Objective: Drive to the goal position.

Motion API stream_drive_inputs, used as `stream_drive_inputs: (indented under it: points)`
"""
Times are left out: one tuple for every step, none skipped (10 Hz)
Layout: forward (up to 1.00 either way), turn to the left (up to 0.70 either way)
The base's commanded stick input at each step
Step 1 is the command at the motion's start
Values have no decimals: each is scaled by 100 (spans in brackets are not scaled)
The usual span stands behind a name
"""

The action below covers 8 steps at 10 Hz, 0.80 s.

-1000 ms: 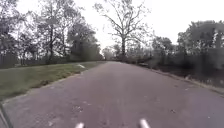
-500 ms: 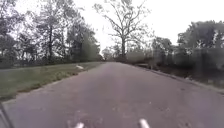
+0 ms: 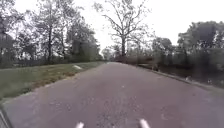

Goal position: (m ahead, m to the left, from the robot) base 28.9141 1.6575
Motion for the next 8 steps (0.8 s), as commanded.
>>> stream_drive_inputs:
  points:
    - [70,0]
    - [70,0]
    - [70,0]
    - [70,0]
    - [70,0]
    - [70,0]
    - [70,0]
    - [70,0]
